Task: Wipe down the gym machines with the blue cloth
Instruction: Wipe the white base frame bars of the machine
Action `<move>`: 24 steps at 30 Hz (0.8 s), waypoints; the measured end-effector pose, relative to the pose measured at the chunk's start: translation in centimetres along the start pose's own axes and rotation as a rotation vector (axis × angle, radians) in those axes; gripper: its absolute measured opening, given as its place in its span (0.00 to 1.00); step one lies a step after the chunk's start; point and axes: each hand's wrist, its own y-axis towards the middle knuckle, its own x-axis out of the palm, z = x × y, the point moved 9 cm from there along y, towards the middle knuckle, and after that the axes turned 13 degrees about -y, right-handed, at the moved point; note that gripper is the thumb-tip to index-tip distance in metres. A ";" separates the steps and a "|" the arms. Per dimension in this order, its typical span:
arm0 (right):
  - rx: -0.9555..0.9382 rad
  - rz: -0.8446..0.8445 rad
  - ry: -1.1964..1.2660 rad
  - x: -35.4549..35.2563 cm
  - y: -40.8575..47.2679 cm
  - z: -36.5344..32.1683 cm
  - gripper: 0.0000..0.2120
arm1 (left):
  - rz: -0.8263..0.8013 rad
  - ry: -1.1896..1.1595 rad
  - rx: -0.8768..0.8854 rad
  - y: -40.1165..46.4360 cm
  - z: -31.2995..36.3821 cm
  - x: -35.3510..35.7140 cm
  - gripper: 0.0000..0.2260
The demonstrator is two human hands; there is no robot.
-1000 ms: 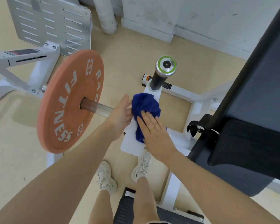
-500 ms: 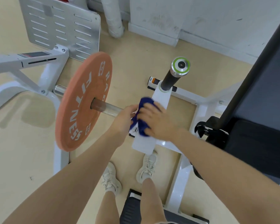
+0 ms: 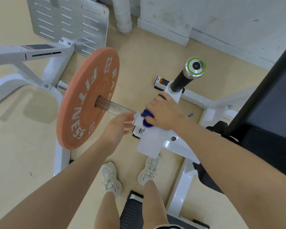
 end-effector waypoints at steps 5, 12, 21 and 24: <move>0.102 0.024 -0.041 -0.2 -0.8 -2.5 0.29 | 0.021 -0.054 -0.080 -0.1 -0.5 -0.8 0.10; -0.156 -0.167 -0.117 0.2 -0.8 -2.7 0.39 | -0.031 -0.021 -0.115 0.0 0.7 -0.7 0.10; 0.433 0.103 0.219 1.2 -5.5 -7.6 0.23 | -0.182 0.084 -0.254 0.3 0.6 0.4 0.10; 0.558 0.111 0.172 1.8 -5.5 -5.1 0.27 | -0.275 0.117 -0.216 0.6 -0.3 0.8 0.08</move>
